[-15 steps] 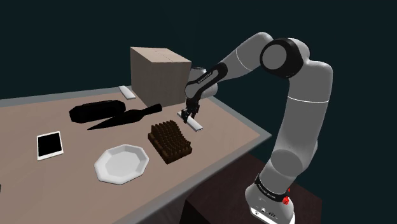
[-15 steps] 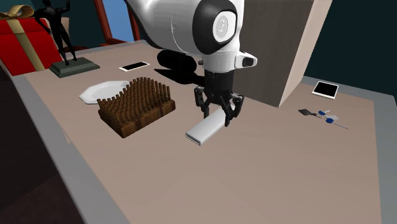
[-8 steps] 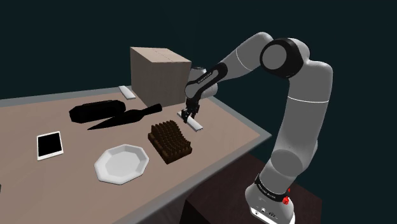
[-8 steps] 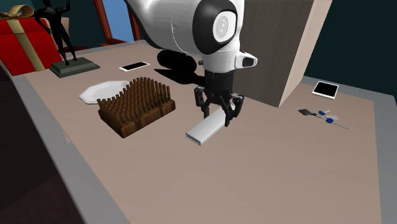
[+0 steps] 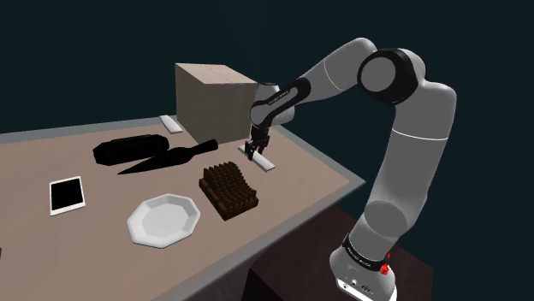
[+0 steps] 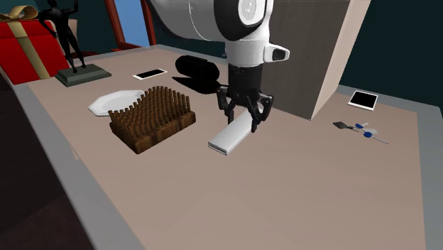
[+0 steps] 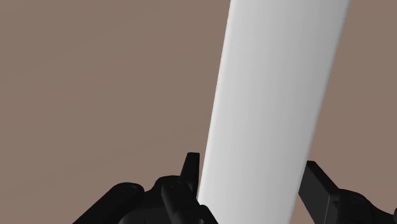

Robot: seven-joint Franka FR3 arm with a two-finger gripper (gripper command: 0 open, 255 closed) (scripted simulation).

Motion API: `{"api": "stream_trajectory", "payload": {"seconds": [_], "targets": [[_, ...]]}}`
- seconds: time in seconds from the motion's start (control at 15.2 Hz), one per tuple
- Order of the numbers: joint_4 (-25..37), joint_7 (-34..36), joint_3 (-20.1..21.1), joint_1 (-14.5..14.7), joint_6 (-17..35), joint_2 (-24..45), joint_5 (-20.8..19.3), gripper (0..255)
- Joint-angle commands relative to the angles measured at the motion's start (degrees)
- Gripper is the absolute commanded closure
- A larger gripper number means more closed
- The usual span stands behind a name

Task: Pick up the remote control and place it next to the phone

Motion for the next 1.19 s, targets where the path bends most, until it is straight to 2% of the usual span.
{"api": "stream_trajectory", "payload": {"seconds": [0.0, 0.59, 1.12], "targets": [[0.41, -0.06, -0.03, -0.02, -1.64, -1.23, -0.03, 255], [2.4, -0.06, -0.07, 0.03, -7.81, -5.41, -0.15, 255], [4.04, 11.31, 4.44, 6.32, -8.55, -4.31, -1.14, 255]]}}
